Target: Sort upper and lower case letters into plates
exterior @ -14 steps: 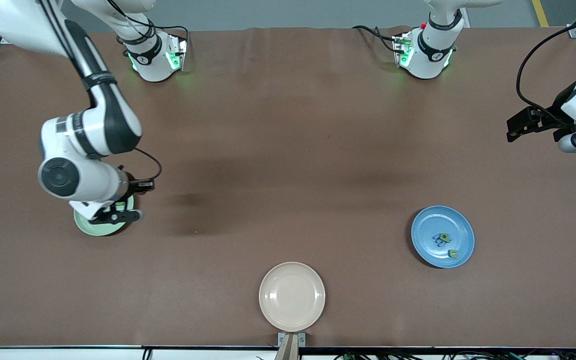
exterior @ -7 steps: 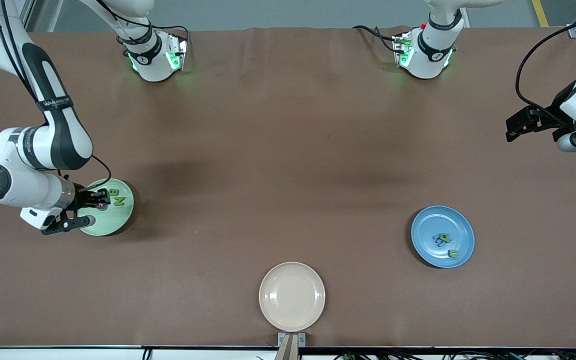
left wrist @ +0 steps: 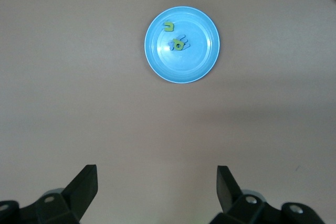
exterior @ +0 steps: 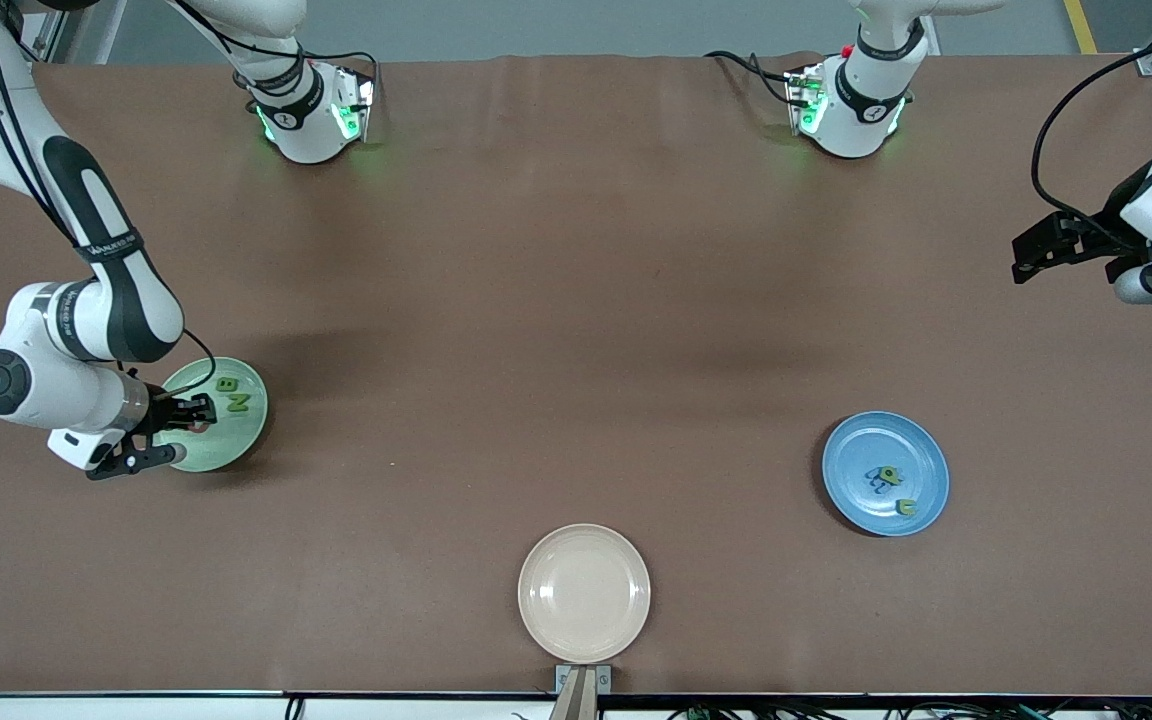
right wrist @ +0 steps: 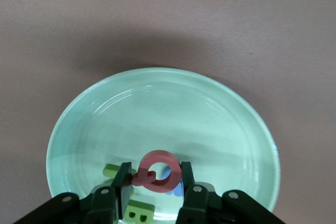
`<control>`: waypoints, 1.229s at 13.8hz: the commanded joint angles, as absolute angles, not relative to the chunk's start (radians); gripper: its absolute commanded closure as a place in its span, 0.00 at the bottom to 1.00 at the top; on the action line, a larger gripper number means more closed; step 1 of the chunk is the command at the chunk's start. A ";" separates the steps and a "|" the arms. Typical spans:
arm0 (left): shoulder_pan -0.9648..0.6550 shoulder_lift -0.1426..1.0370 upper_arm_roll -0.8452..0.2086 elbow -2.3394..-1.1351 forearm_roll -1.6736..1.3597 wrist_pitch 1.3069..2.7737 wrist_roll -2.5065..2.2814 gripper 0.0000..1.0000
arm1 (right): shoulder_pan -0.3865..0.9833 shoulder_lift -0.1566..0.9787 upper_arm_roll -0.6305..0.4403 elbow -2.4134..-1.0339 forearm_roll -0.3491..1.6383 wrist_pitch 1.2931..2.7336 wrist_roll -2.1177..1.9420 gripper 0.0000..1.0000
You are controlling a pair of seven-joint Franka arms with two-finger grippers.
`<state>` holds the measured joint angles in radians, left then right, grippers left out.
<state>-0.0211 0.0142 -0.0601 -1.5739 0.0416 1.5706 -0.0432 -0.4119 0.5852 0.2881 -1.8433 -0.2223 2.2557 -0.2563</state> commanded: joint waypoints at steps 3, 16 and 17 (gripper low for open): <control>-0.021 0.002 -0.058 -1.578 0.026 1.575 -0.021 0.00 | -0.413 0.647 0.301 -1.796 -0.238 2.256 -0.255 0.73; -0.017 0.006 -0.061 -1.571 0.029 1.578 -0.021 0.00 | -0.351 0.074 0.316 -1.815 -0.065 1.676 -0.020 0.00; -0.020 0.008 -0.061 -1.571 0.029 1.580 -0.021 0.00 | -0.353 0.031 0.316 -1.809 -0.045 1.651 -0.020 0.00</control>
<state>-0.0229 0.0145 -0.0607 -1.5719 0.0416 1.5732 -0.0431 -0.3474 0.1407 0.3158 -1.7603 -0.0817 1.6752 -0.0327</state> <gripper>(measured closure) 0.000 0.000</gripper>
